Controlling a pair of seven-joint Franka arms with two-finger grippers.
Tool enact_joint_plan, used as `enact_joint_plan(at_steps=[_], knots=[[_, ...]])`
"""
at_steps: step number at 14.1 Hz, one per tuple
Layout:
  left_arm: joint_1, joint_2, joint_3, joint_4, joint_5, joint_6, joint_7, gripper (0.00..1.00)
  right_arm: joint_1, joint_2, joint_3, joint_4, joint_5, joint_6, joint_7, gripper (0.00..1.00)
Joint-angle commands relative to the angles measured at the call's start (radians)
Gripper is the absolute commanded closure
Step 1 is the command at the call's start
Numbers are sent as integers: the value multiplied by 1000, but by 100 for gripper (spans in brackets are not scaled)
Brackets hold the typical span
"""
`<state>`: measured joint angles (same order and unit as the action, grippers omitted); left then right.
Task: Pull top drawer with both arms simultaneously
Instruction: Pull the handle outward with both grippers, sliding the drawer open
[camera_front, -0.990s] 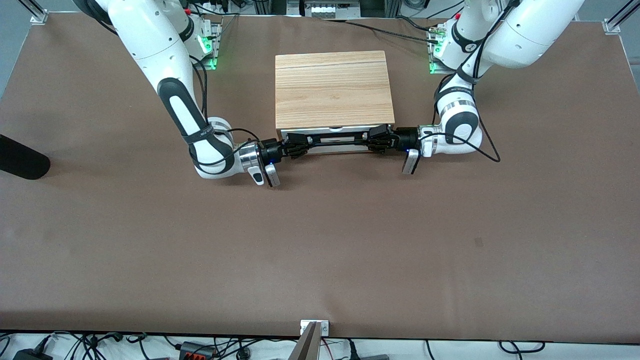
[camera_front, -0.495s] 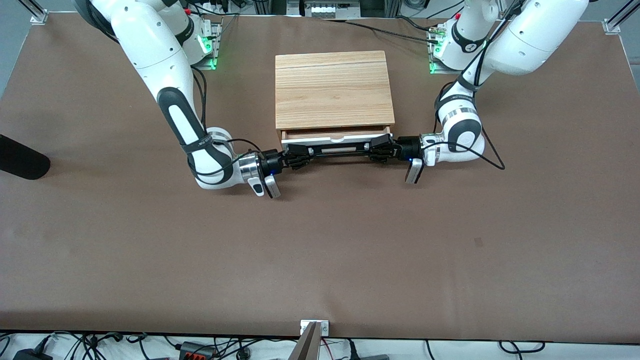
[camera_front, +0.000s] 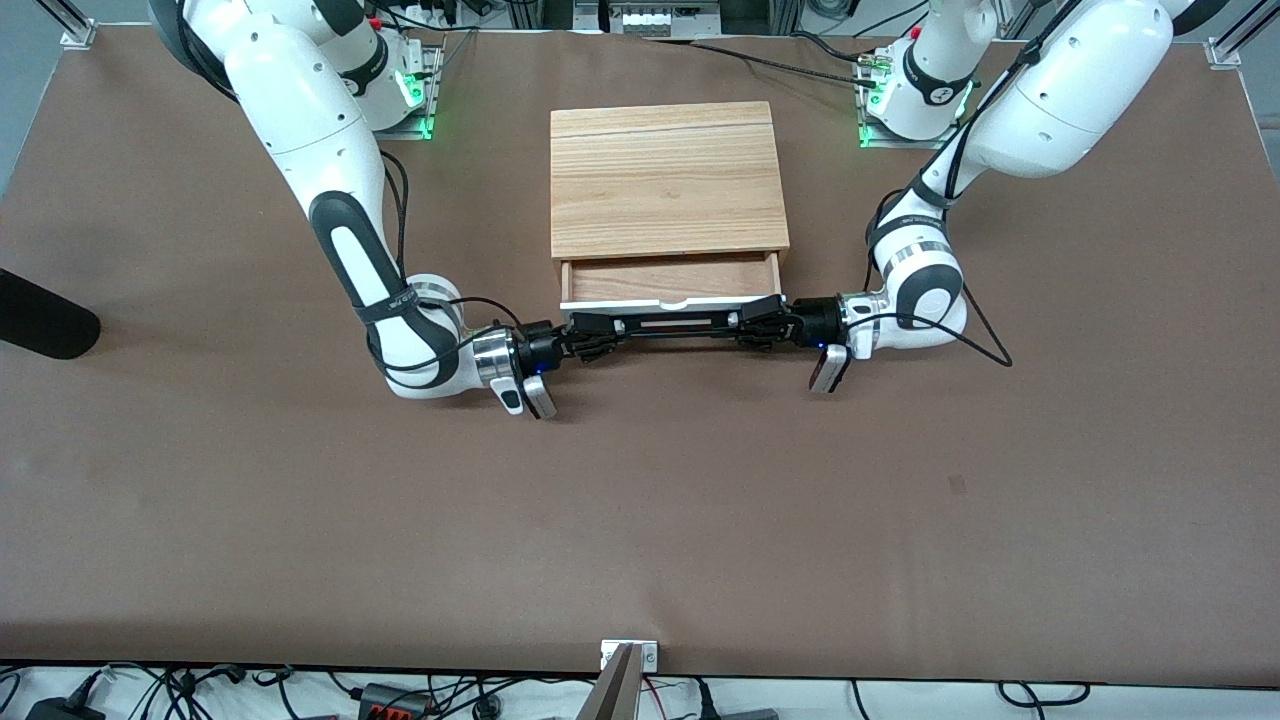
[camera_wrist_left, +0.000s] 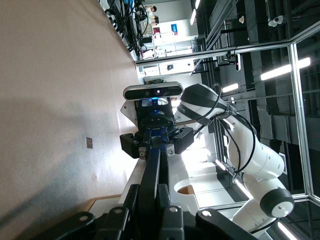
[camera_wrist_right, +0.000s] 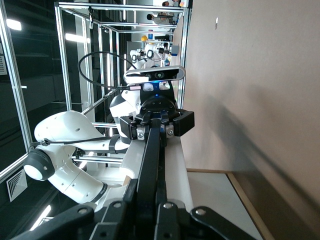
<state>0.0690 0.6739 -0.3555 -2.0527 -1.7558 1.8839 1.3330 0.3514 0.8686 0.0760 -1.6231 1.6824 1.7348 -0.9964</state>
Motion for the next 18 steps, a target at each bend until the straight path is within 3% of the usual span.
enact_joint_plan(at_steps=[1,6,7,8,9,10,18], knots=[[-17,99,1,126,-16,24,57,99,17,92,5,118,22,32,-47,100],[-15,104,3,137,-16,24,55,99,17,99,-9,149,20,35,2,100],[-15,104,3,137,-16,24,55,88,17,99,-7,149,20,37,2,100],[-18,104,3,137,-16,26,55,66,17,101,-8,149,20,38,2,99],[-21,104,3,132,-16,26,64,24,17,99,-7,149,25,41,8,51],[-21,102,3,129,-16,35,72,0,15,98,-8,149,22,45,21,1],[-8,93,1,128,-8,41,60,0,9,87,-7,186,25,45,111,0]])
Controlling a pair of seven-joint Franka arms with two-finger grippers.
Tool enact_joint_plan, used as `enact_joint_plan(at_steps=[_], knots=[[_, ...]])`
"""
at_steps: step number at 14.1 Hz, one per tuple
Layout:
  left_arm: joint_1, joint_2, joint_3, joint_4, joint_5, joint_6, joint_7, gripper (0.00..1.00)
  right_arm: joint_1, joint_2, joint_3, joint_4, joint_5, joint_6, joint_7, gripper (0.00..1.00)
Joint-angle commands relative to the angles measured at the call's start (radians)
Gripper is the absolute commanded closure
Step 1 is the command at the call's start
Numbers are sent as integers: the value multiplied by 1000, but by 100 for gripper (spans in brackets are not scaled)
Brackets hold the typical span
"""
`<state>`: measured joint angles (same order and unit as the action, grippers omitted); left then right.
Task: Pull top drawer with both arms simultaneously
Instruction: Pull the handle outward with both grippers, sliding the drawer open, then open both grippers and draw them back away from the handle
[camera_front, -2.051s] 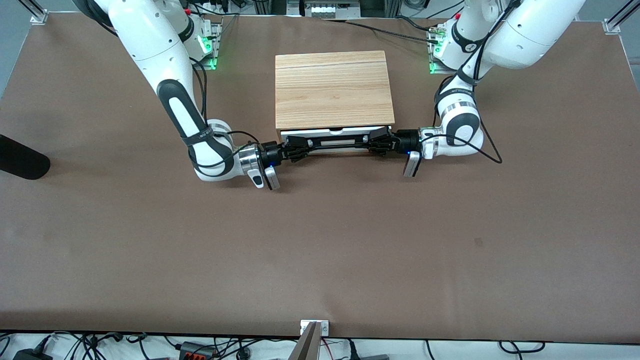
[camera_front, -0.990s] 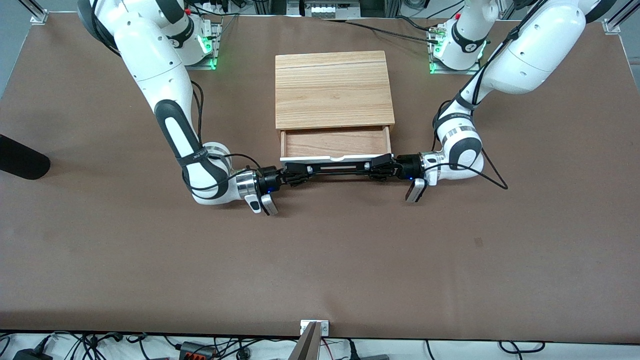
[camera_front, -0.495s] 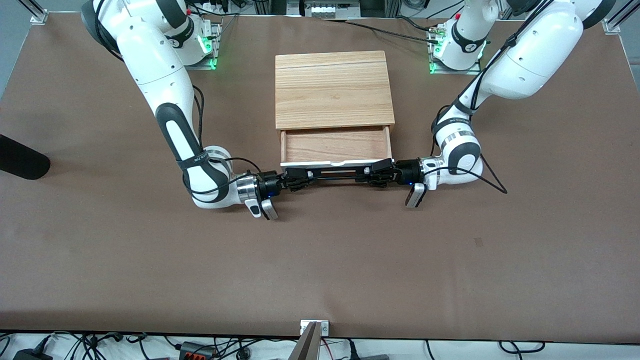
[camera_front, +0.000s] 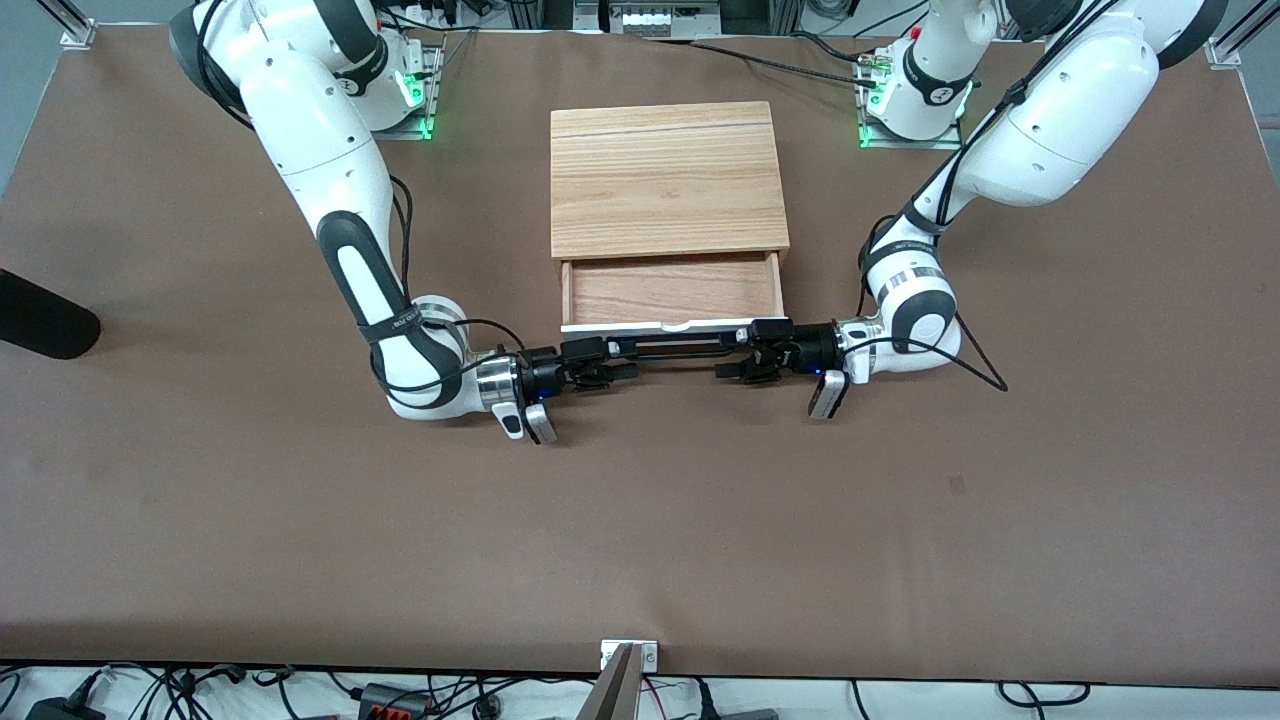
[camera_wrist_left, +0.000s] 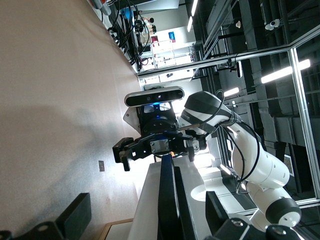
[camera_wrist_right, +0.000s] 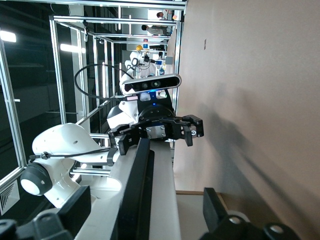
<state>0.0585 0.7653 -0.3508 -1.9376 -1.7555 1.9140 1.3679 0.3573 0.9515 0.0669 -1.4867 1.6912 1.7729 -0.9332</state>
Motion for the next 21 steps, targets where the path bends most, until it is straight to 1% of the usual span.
enact_joint_plan(at_steps=[1,3,4,5,6,8,9,10,12,13,14,15,16,17,18,19,20,21], knots=[[4,-4,-4,11,-7,11,25,0,0,3,1,65,16,5,72,0],[11,-20,-2,14,22,11,19,0,-29,-11,1,107,5,-1,155,0],[14,-27,1,22,51,11,5,0,-37,-13,-2,137,-16,0,187,0],[24,-37,10,43,110,11,-30,0,-47,-23,-13,166,-46,3,221,0],[30,-43,16,77,193,11,-80,0,-47,-26,-39,184,-77,3,256,0],[63,-64,18,176,427,7,-238,0,-51,-54,-94,232,-160,-4,382,0],[81,-67,13,227,547,2,-315,0,-49,-66,-116,253,-218,-4,458,0],[89,-81,13,262,642,-12,-381,0,-51,-89,-128,275,-282,-6,534,0],[92,-121,21,301,775,-71,-513,0,-51,-131,-154,307,-426,-19,669,0],[101,-150,24,307,862,-88,-579,0,-52,-155,-173,309,-497,-35,735,0],[112,-187,21,316,957,-93,-643,0,-54,-178,-188,309,-546,-64,785,0],[113,-217,23,337,1052,-119,-703,0,-61,-187,-215,309,-576,-119,818,0],[115,-231,24,376,1153,-181,-751,0,-73,-195,-254,309,-596,-186,833,0],[118,-233,24,438,1271,-263,-795,0,-77,-210,-303,309,-626,-238,837,0],[116,-235,20,494,1386,-321,-840,0,-64,-224,-364,310,-689,-289,837,0],[113,-242,10,553,1492,-372,-895,0,-58,-243,-396,319,-759,-320,837,0],[110,-250,6,595,1565,-429,-936,0,-58,-252,-407,333,-833,-335,838,0],[107,-267,7,618,1606,-472,-963,0,-60,-266,-413,341,-925,-348,844,0]])
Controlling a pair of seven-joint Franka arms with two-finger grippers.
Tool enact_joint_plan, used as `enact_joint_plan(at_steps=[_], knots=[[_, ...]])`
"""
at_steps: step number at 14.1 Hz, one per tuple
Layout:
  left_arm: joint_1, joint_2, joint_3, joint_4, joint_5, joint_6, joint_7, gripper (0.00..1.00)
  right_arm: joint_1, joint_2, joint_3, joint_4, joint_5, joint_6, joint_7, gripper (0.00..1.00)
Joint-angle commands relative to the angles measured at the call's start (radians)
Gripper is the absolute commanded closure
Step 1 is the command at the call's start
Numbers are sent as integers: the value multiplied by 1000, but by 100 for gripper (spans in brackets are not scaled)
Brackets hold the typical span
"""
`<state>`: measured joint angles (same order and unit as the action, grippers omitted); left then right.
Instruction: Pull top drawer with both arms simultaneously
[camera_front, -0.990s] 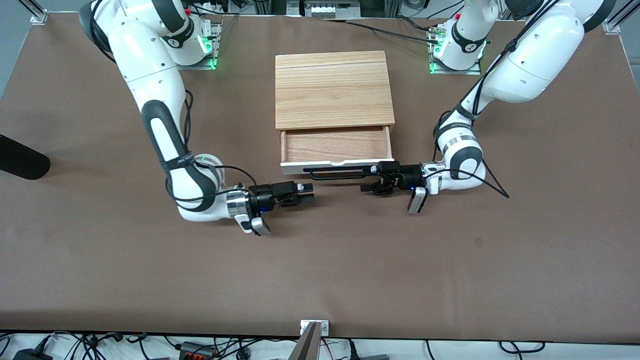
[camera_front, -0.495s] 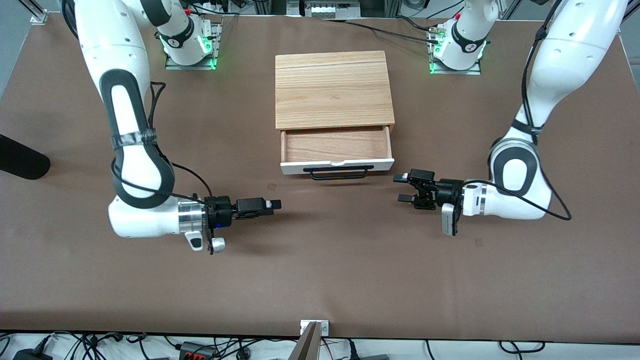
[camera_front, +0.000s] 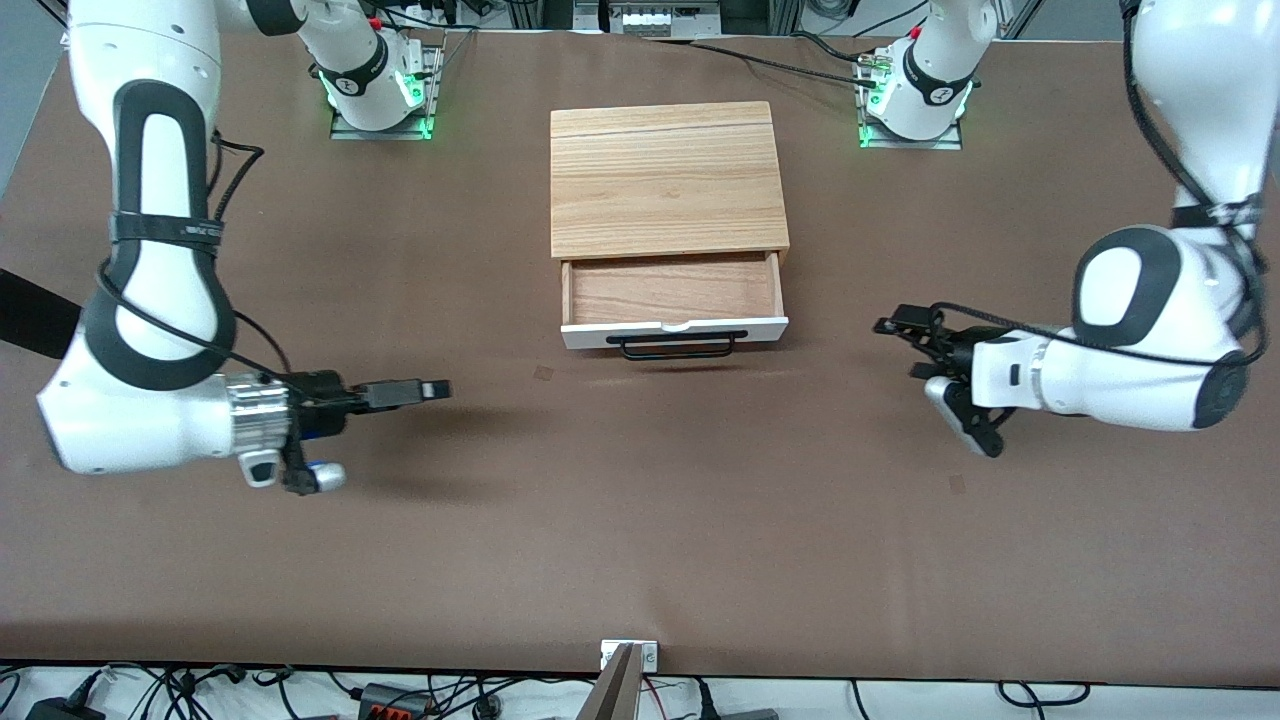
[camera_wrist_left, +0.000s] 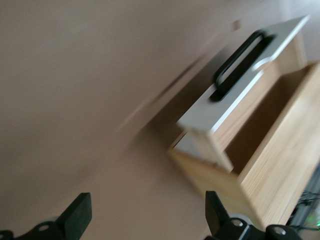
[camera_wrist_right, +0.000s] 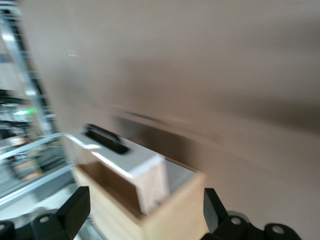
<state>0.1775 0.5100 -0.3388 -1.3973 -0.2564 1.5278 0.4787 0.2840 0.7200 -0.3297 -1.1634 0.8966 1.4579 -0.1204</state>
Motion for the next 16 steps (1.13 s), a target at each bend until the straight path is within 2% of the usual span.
enact_joint_plan(at_steps=[1,3,5,7,9,10,12,13,16], knots=[[-12,-39,-5,89,152,-109,-97,0,9,-56,-15,24,-186,-39,63,0],[-15,-109,-6,87,242,-145,-161,0,12,-71,-19,30,-249,-42,181,0],[-32,-177,-16,89,340,-202,-259,0,12,-119,-22,30,-353,-30,235,0],[-41,-258,-3,75,359,-244,-272,0,4,-157,3,28,-549,11,252,0],[-55,-327,35,19,356,-238,-298,0,-43,-213,96,27,-739,19,242,0],[-96,-382,102,-41,353,-185,-317,0,-84,-249,147,18,-783,22,239,0],[-194,-483,244,-182,321,-53,-380,0,-156,-315,188,-22,-827,68,239,0],[-208,-520,280,-242,275,-3,-420,0,-187,-358,196,-57,-828,97,237,0],[-211,-632,288,-409,270,153,-451,0,-274,-453,227,-175,-872,123,157,0]])
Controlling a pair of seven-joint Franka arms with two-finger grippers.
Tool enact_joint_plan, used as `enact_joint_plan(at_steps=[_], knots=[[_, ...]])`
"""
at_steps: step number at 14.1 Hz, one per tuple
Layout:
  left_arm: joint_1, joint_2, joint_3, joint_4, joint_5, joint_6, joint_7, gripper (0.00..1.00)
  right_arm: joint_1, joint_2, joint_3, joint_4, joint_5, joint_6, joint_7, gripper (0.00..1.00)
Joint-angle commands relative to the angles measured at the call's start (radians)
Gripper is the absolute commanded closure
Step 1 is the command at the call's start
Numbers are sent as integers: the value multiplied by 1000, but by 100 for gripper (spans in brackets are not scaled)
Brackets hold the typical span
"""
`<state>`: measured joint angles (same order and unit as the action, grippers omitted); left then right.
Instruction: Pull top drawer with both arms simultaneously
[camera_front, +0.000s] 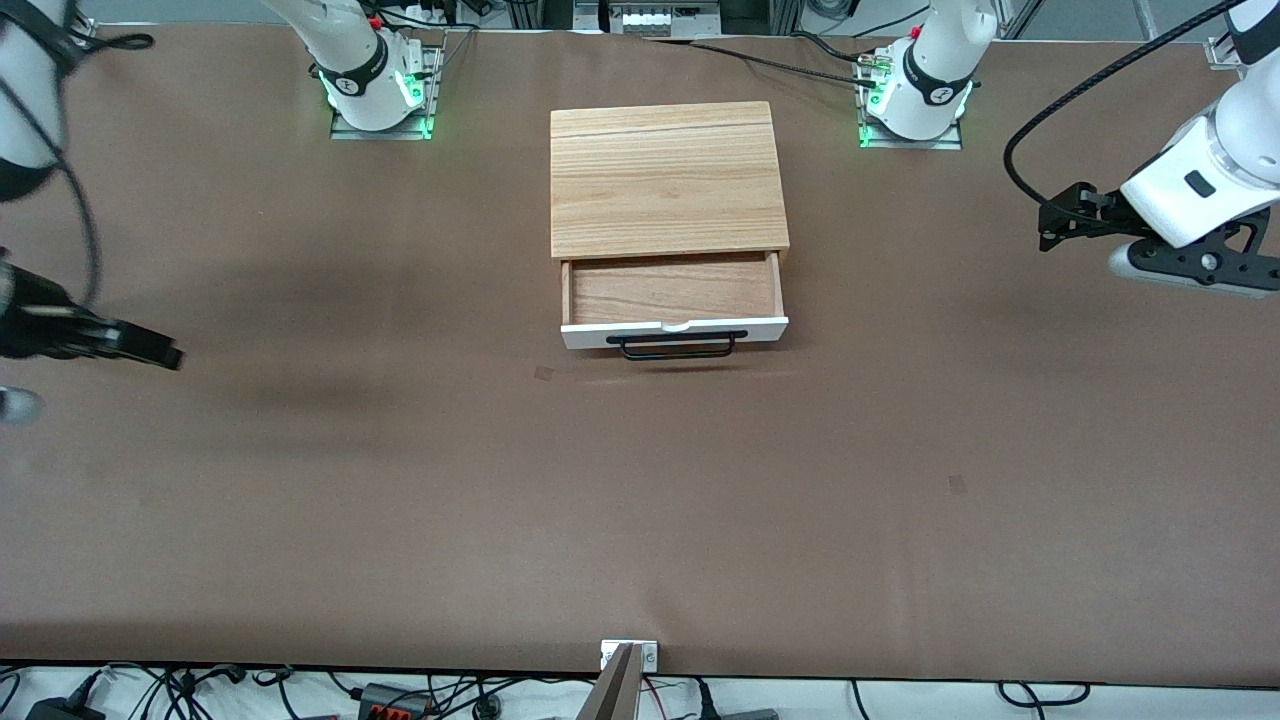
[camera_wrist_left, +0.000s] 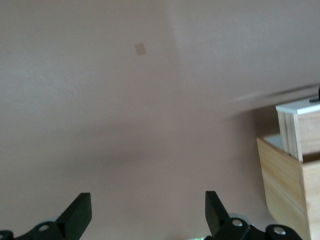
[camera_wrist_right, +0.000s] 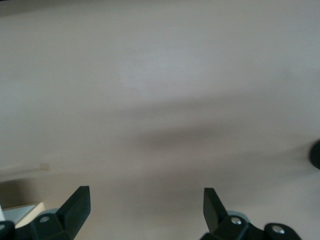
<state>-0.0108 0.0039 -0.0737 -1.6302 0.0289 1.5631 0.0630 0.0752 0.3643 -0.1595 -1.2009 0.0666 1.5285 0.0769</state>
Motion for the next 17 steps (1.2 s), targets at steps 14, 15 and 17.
enact_joint_plan(at_steps=[14,15,17], knots=[[-9,-41,37,-26,-26,31,-23,0,-94,-425,112,-578,-77,211,-26,0],[-9,-39,37,-26,-26,31,-23,0,-94,-424,112,-574,-76,211,-26,0],[-9,-39,37,-23,-26,17,-29,0,-92,-418,113,-548,-76,205,-40,0]])
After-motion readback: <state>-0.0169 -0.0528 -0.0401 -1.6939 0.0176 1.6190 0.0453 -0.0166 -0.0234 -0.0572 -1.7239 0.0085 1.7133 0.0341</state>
